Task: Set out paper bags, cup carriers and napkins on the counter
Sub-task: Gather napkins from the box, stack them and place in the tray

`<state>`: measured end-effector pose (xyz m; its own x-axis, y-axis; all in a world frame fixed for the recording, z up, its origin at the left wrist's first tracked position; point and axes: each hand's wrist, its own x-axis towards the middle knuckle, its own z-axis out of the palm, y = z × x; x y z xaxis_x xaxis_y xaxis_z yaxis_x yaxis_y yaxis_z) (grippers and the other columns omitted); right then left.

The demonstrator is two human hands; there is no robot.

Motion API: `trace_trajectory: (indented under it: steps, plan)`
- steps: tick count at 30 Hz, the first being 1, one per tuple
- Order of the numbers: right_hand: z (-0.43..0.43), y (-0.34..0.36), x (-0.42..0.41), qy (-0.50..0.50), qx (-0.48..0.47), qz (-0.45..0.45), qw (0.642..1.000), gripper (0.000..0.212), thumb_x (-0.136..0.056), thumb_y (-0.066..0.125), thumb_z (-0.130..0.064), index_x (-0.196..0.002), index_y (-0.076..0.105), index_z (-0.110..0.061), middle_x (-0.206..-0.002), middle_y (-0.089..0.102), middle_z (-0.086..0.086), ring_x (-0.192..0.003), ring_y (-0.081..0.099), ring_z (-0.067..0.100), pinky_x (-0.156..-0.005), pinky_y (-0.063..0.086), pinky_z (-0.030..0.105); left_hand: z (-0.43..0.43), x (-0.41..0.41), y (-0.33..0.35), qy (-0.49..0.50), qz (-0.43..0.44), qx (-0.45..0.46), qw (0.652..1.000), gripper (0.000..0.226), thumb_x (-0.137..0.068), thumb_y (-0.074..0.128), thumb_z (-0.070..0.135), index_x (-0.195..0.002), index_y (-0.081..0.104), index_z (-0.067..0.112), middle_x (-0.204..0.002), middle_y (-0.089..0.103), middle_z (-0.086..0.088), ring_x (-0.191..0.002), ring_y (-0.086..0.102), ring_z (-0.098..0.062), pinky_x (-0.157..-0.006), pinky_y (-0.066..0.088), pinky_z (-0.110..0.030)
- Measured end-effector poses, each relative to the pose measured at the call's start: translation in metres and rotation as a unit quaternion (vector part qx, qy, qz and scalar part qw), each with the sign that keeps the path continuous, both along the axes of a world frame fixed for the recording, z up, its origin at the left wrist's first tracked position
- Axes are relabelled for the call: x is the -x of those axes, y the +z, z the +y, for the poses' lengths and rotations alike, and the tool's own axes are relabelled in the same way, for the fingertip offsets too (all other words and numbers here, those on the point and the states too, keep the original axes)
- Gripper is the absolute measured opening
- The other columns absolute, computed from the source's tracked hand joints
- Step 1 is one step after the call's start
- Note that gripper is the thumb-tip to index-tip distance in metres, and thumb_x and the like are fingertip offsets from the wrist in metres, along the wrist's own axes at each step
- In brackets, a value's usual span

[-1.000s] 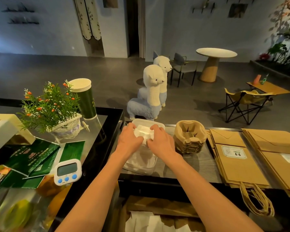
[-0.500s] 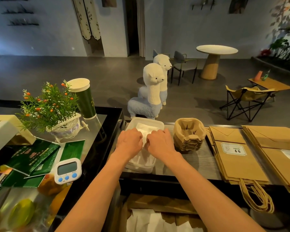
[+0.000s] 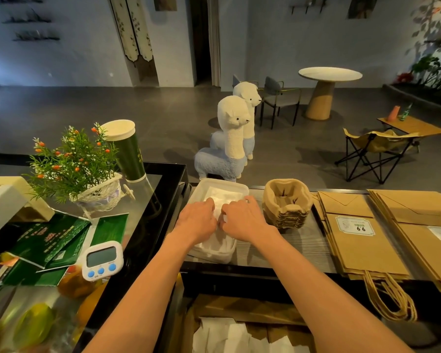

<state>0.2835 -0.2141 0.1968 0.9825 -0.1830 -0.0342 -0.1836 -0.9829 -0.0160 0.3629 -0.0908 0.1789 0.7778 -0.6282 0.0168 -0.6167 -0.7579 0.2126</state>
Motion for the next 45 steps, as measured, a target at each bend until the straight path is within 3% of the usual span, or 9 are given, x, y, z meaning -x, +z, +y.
trace_trajectory:
  steps: [8,14,20,26,29,33,39,41,45]
  plan:
    - [-0.001,-0.005,-0.001,0.008,0.018,-0.026,0.999,0.037,-0.102,0.050,-0.040,-0.131,0.063,-0.021,-0.132,0.056,0.009,-0.123,0.049,0.027,-0.110,0.033,0.044,-0.001,-0.001,0.004,-0.022,-0.048,0.014,0.998,0.030,-0.102,0.057,0.030,-0.130,0.063,0.023,-0.136,0.054,0.004,-0.116,0.056,-0.015,-0.102,0.048,-0.035]
    - [0.004,-0.003,-0.001,0.009,0.003,-0.037,0.999,0.028,-0.103,0.052,-0.037,-0.123,0.068,-0.027,-0.119,0.064,0.004,-0.110,0.054,0.023,-0.102,0.036,0.041,0.003,0.003,0.008,-0.011,-0.009,-0.001,1.000,0.029,-0.105,0.050,0.034,-0.129,0.064,0.026,-0.134,0.060,0.005,-0.112,0.061,-0.018,-0.095,0.053,-0.035]
    - [0.003,0.000,-0.001,0.023,0.028,0.003,0.999,0.028,-0.097,0.058,-0.039,-0.120,0.070,-0.027,-0.116,0.064,0.003,-0.106,0.057,0.023,-0.102,0.036,0.041,0.010,-0.002,0.007,-0.006,0.074,0.002,0.997,0.029,-0.101,0.054,0.035,-0.129,0.057,0.031,-0.135,0.059,0.007,-0.115,0.058,-0.019,-0.098,0.045,-0.037]
    - [0.012,-0.003,0.000,0.001,0.032,-0.018,0.999,0.028,-0.098,0.060,-0.031,-0.124,0.063,-0.023,-0.120,0.067,0.005,-0.113,0.059,0.026,-0.107,0.036,0.042,0.010,0.004,0.007,0.018,0.072,0.021,0.997,0.021,-0.100,0.061,0.035,-0.120,0.062,0.028,-0.121,0.063,0.004,-0.103,0.060,-0.018,-0.090,0.051,-0.035]
    - [0.012,-0.001,0.004,0.004,0.034,-0.040,0.999,0.028,-0.098,0.060,-0.029,-0.124,0.064,-0.022,-0.122,0.063,0.006,-0.115,0.055,0.026,-0.103,0.038,0.040,0.011,0.007,0.008,-0.003,0.009,0.036,0.999,0.022,-0.099,0.064,0.034,-0.118,0.067,0.024,-0.126,0.062,0.004,-0.106,0.059,-0.018,-0.093,0.051,-0.036]
    - [0.015,0.000,0.009,-0.001,0.027,-0.041,0.999,0.025,-0.099,0.058,-0.032,-0.118,0.072,-0.024,-0.116,0.068,0.003,-0.108,0.060,0.023,-0.100,0.040,0.038,0.017,0.012,0.006,-0.013,0.032,0.018,0.999,0.027,-0.104,0.054,0.033,-0.128,0.063,0.026,-0.135,0.061,0.003,-0.115,0.059,-0.021,-0.097,0.049,-0.038]
    - [0.019,0.010,0.017,0.016,0.018,0.000,1.000,0.029,-0.101,0.051,-0.035,-0.120,0.070,-0.023,-0.117,0.067,0.005,-0.107,0.060,0.024,-0.098,0.039,0.039,0.019,0.016,0.015,-0.018,0.077,-0.029,0.996,0.033,-0.107,0.045,0.030,-0.138,0.057,0.027,-0.136,0.062,-0.003,-0.117,0.060,-0.024,-0.097,0.048,-0.040]
    - [0.021,0.013,0.024,0.000,0.002,-0.041,0.999,0.030,-0.102,0.050,-0.033,-0.126,0.066,-0.024,-0.122,0.065,0.004,-0.112,0.057,0.024,-0.099,0.039,0.039,0.021,0.025,0.016,-0.010,0.059,0.008,0.998,0.037,-0.106,0.049,0.028,-0.142,0.054,0.024,-0.143,0.058,-0.002,-0.125,0.057,-0.024,-0.103,0.047,-0.042]
    - [0.026,0.010,0.048,-0.063,-0.139,-0.155,0.976,0.028,-0.101,0.054,-0.025,-0.128,0.064,-0.025,-0.133,0.059,-0.002,-0.123,0.053,0.020,-0.103,0.040,0.038,0.028,0.047,0.007,0.001,-0.019,0.143,0.990,0.036,-0.102,0.057,0.027,-0.138,0.057,0.023,-0.143,0.057,0.004,-0.126,0.056,-0.017,-0.107,0.044,-0.036]
